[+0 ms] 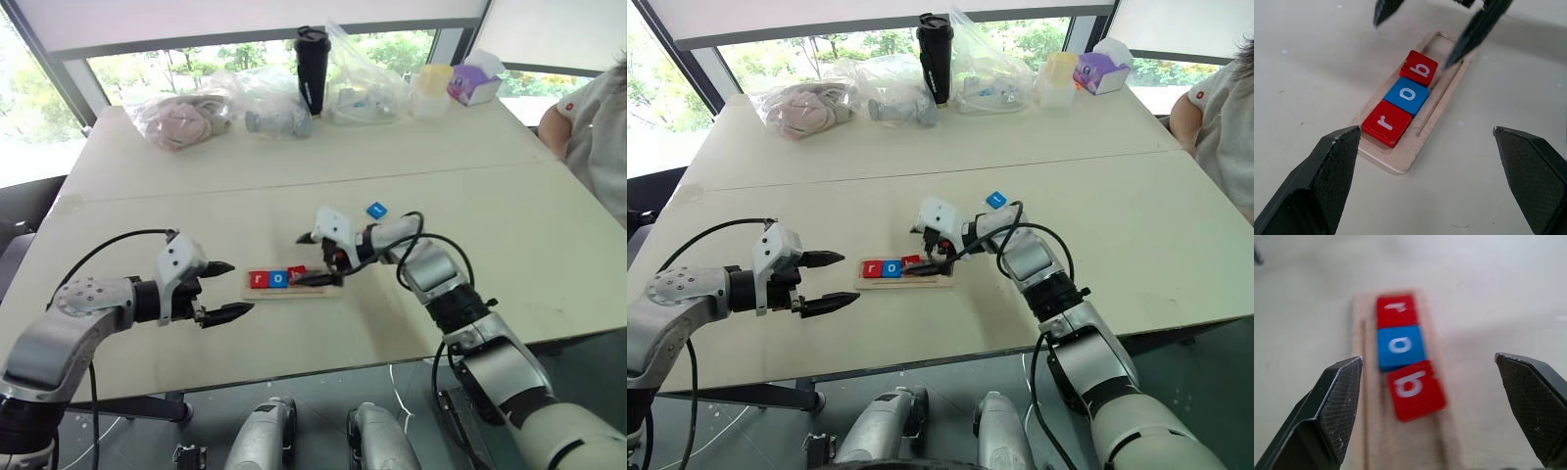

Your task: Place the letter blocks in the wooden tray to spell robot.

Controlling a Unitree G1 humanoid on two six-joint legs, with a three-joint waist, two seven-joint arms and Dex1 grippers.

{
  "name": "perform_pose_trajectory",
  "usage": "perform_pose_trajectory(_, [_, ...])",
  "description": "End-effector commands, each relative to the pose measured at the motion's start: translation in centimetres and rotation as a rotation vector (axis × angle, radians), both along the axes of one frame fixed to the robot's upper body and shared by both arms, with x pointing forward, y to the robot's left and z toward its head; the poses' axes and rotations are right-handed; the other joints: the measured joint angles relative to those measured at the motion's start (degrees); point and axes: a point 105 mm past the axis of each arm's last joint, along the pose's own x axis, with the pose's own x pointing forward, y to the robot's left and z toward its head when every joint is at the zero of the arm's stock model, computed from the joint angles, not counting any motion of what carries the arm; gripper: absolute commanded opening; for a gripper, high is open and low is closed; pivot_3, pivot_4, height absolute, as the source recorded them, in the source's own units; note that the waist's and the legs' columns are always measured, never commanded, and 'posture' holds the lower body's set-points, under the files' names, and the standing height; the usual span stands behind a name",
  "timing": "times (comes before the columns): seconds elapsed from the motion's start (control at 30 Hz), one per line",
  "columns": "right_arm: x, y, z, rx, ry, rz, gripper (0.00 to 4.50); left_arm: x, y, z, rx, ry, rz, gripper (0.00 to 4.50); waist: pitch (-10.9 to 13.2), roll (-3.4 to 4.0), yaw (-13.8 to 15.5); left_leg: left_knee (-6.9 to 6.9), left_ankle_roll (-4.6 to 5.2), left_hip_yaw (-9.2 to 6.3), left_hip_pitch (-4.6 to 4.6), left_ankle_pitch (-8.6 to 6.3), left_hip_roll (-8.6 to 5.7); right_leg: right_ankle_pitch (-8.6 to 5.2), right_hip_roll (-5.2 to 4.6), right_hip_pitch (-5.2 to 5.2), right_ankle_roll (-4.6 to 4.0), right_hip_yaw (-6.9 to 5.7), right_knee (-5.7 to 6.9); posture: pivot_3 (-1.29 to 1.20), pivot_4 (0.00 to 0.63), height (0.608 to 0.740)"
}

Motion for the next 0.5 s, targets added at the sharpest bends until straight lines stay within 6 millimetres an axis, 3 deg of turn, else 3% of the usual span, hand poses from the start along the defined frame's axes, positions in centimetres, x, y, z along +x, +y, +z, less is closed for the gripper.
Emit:
perform_pose_trajectory(0.03, [1.5, -0.5, 2.0, 0.05, -0.094, -0.066, 4.43, 0.0, -0.4, 1.3, -0.025, -0.043, -0.016, 4.5, 0.0, 0.0, -0.1, -0.01, 0.0, 0.0, 0.0, 0.0, 0.0, 0.0, 0.0, 0.0, 0.0, 0.0, 0.0, 0.0, 0.15, 0.74])
perform_pose_trajectory(0.2, [3.1, -0.8, 1.2, 0.015, -0.15, -0.125, 4.43, -0.3, -0.7, 2.5, -0.041, -0.041, -0.045, 4.5, 0.0, 0.0, -0.2, -0.02, -0.03, 0.0, 0.01, 0.02, 0.0, 0.0, 0.01, 0.0, 0.0, 0.0, 0.0, 0.0, 0.15, 0.74])
perform_pose_trajectory(0.5, [3.4, 0.1, -0.4, -0.02, -0.14, -0.078, 4.43, -0.1, -0.6, 2.7, -0.031, -0.048, -0.038, 4.5, 0.0, 0.0, -0.3, -0.02, -0.11, 0.0, 0.01, 0.08, 0.0, 0.01, 0.04, 0.0, 0.01, 0.0, 0.05, 0.0, 0.15, 0.74])
